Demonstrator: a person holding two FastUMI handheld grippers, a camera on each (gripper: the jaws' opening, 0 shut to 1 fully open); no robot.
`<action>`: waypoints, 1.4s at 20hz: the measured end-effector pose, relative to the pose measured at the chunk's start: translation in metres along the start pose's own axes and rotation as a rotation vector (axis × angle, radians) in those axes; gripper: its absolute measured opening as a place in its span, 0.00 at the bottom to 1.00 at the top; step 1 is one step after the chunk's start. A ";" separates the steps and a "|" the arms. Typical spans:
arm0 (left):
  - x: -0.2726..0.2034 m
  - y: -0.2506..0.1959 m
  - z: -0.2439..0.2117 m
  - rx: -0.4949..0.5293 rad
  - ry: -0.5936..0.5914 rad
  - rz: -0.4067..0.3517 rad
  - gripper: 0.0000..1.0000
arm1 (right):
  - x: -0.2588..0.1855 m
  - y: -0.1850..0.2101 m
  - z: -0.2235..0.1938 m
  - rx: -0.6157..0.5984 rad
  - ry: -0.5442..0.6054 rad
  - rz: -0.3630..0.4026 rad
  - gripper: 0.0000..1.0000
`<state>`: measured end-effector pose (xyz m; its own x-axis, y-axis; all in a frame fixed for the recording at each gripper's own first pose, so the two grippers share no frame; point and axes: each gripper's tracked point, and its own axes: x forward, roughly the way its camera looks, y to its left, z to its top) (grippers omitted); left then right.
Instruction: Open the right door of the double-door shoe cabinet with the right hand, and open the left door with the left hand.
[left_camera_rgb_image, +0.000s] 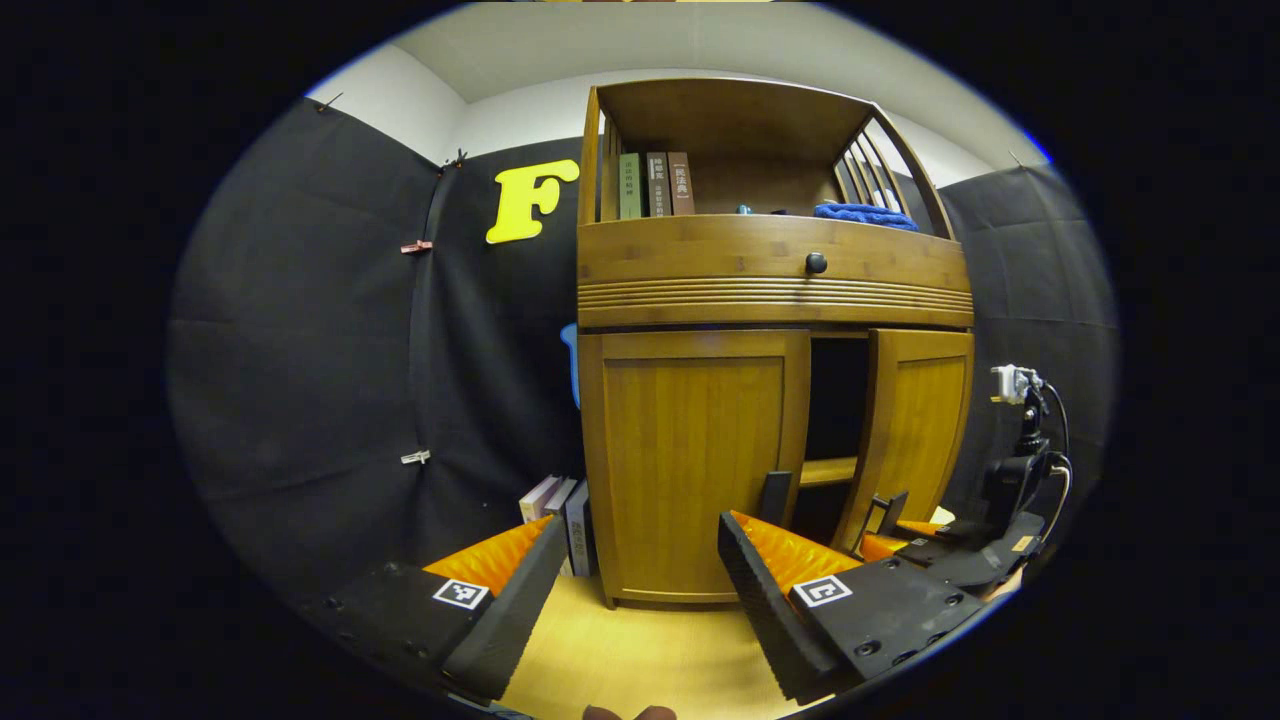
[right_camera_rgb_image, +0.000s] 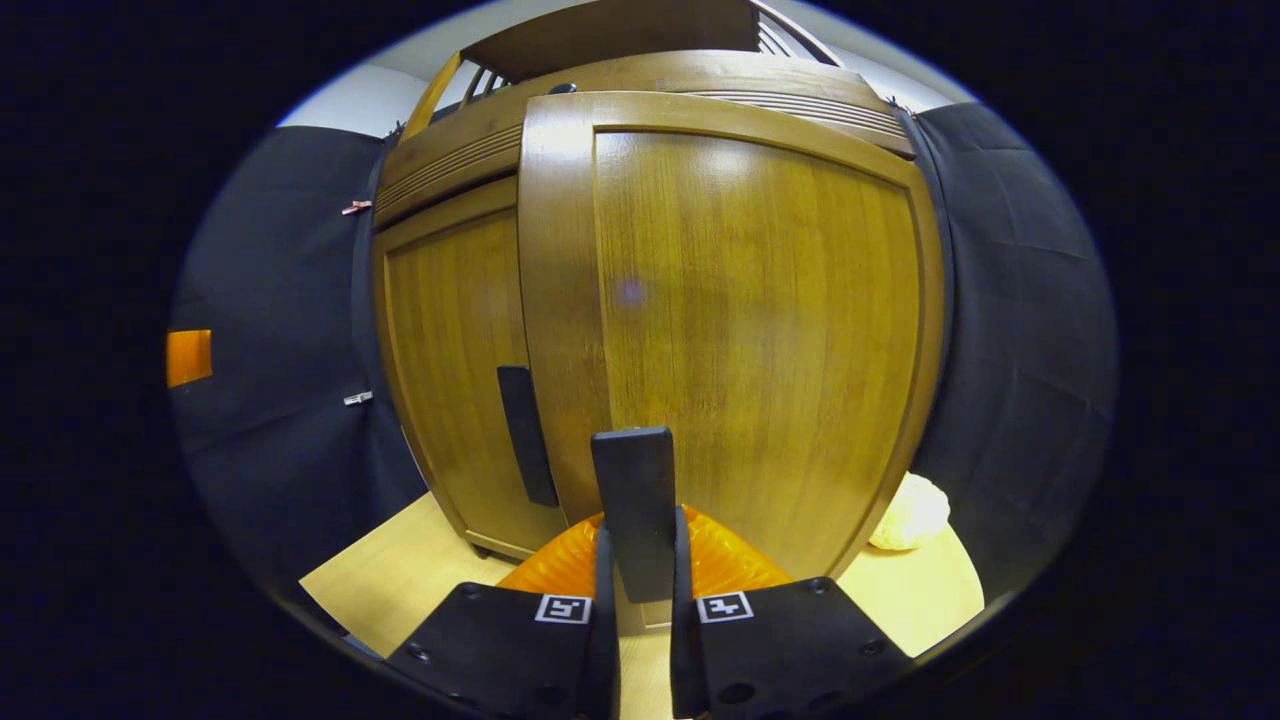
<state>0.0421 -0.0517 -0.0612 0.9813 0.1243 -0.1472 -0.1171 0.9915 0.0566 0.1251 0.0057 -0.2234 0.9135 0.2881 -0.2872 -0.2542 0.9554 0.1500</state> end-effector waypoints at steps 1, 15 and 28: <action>-0.001 -0.003 -0.001 0.002 0.001 -0.006 0.96 | -0.007 -0.003 -0.001 0.000 -0.001 -0.001 0.23; 0.005 -0.060 0.005 0.021 -0.012 -0.113 0.95 | -0.083 -0.054 -0.011 0.097 0.000 -0.075 0.23; 0.020 -0.114 -0.003 0.017 -0.014 -0.210 0.95 | -0.135 -0.124 0.004 -0.002 -0.039 -0.218 0.22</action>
<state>0.0748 -0.1618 -0.0735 0.9860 -0.0855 -0.1434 0.0925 0.9948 0.0428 0.0345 -0.1520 -0.1993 0.9584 0.0724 -0.2761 -0.0502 0.9950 0.0866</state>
